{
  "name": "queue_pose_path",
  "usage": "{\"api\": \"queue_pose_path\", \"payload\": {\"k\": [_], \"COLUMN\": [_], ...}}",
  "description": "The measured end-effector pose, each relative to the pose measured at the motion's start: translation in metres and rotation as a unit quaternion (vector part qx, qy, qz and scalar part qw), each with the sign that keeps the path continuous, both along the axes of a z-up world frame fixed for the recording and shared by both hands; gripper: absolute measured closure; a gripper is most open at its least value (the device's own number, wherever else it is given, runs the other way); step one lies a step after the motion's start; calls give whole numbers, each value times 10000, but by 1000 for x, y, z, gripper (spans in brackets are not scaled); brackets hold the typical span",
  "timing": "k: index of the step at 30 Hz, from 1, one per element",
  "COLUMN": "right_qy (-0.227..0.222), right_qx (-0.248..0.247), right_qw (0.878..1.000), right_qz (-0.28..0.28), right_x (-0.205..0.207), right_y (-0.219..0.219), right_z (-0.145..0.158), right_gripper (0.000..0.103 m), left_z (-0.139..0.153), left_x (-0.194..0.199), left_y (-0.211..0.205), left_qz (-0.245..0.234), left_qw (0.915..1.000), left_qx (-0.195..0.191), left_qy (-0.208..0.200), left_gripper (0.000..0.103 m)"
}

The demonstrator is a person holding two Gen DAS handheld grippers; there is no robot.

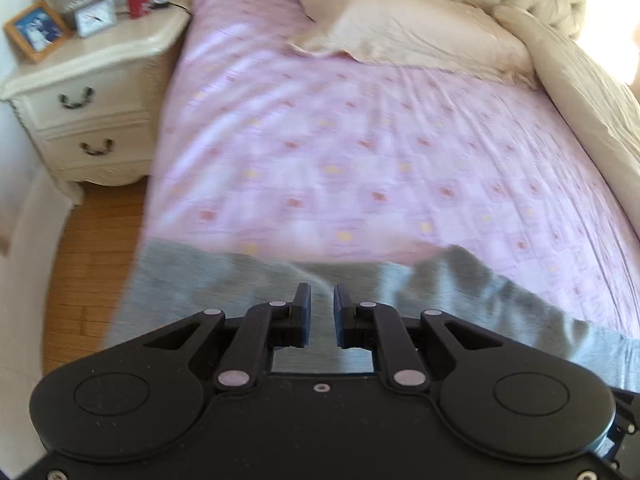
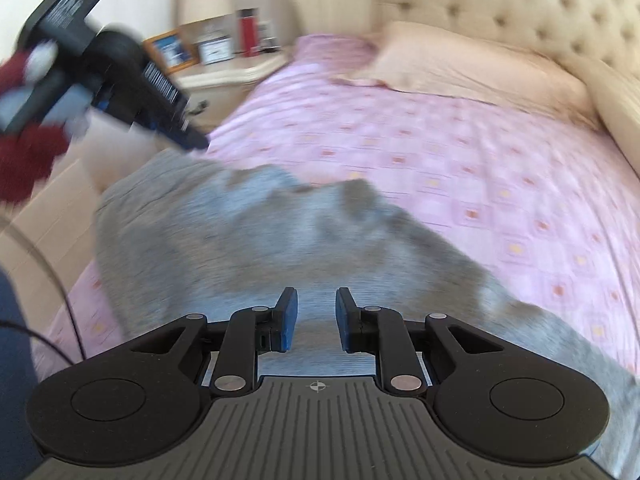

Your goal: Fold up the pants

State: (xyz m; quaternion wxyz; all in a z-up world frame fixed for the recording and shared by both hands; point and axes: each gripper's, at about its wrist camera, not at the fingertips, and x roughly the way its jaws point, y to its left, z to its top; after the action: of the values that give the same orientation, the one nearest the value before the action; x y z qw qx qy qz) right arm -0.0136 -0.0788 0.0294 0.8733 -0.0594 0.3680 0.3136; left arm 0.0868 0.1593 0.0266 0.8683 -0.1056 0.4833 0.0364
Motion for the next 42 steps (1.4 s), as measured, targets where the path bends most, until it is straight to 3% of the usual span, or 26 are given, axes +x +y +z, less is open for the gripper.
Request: {"api": "queue_pose_path", "payload": {"k": [3, 6, 12, 19, 23, 24, 25, 29, 32, 35, 37, 38, 41, 42], "right_qy": [33, -16, -51, 499, 802, 601, 312, -262, -359, -466, -544, -643, -802, -771], "right_qx": [139, 177, 405, 440, 166, 101, 22, -530, -925, -843, -525, -333, 129, 223], "right_qw": [9995, 9990, 9986, 9978, 9963, 9975, 9983, 9903, 9802, 9829, 9896, 9918, 9947, 9955], "right_qz": [-295, -406, -332, -62, 276, 364, 492, 1257, 1715, 1567, 1222, 1052, 627, 502], "right_x": [12, 28, 80, 127, 125, 115, 101, 41, 9, 2, 8, 12, 32, 42], "right_y": [-12, -16, -1, 26, 42, 45, 47, 61, 68, 64, 56, 51, 41, 40], "right_z": [0, 1, -1, -18, -25, -23, -20, -24, -36, -31, -18, -10, 8, 11], "right_gripper": [81, 78, 66, 66, 69, 87, 95, 97, 98, 97, 97, 94, 72, 69], "left_z": [-27, -63, -66, -68, -70, -69, -70, -71, -70, -69, -68, -68, -69, -68], "left_x": [-3, -12, -12, -21, -19, -20, -18, -19, -23, -25, -28, -28, -28, -28], "left_y": [-13, -16, -4, 9, 3, 3, 3, 5, 10, 12, 14, 14, 13, 12], "left_qz": [-44, 32, 192, 211, 181, 175, 168, 236, 330, 348, 340, 340, 351, 345], "left_qw": [9994, 9952, 9941, 9935, 9941, 9943, 9944, 9934, 9915, 9910, 9911, 9911, 9912, 9914], "left_qx": [-229, -279, -612, -872, -862, -855, -848, -952, -1096, -1138, -1130, -1131, -1123, -1104], "left_qy": [258, 939, 880, 695, 626, 615, 610, 602, 620, 617, 609, 610, 613, 610], "left_gripper": [84, 84, 84, 84, 84, 84, 84, 84, 84, 84, 84, 84, 84, 84]}}
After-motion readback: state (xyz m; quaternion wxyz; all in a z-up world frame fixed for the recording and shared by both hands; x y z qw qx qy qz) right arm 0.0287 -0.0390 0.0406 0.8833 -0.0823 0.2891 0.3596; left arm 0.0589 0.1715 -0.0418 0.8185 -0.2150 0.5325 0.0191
